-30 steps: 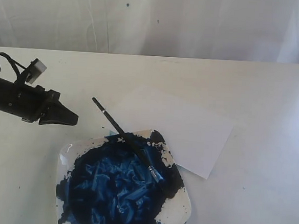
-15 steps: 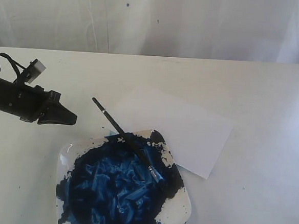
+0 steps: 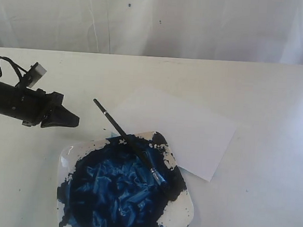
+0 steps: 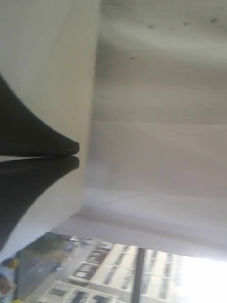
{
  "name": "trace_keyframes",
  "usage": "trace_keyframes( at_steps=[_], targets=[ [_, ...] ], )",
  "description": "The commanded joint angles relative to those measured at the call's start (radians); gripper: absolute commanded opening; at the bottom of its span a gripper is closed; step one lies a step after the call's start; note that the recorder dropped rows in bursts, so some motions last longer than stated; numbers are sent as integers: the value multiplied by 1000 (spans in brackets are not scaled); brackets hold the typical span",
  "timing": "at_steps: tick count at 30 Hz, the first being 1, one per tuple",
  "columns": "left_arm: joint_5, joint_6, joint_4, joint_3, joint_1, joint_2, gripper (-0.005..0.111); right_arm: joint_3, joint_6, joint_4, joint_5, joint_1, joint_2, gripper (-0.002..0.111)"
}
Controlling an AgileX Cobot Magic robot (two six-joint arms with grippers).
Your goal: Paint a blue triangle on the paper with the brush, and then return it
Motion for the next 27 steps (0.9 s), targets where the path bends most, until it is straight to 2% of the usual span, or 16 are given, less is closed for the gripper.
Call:
trace_keyframes(
  at_steps=[1, 6, 9, 11, 15, 20, 23, 27],
  targets=[
    [12, 2, -77, 3, -1, 40, 0, 4, -11, -4, -245, 2, -7, 0],
    [1, 41, -141, -10, -1, 66, 0, 4, 29, -4, -367, 2, -7, 0],
    [1, 75, -131, -38, -1, 66, 0, 4, 246, 30, -435, 2, -7, 0],
    [1, 75, -131, -53, -1, 67, 0, 4, 398, 53, -412, 2, -7, 0],
    [1, 75, -131, -78, -1, 67, 0, 4, 450, 46, -295, 2, 19, 0],
    [-53, 75, -131, -82, -1, 71, 0, -55, 505, 24, -298, 2, 165, 0],
    [-68, 75, -131, -82, -1, 85, 0, -130, 567, -107, -318, 2, 274, 0],
    [-68, 77, -136, -82, -1, 109, 0, -276, 727, -414, -369, 4, 492, 0]
  ],
)
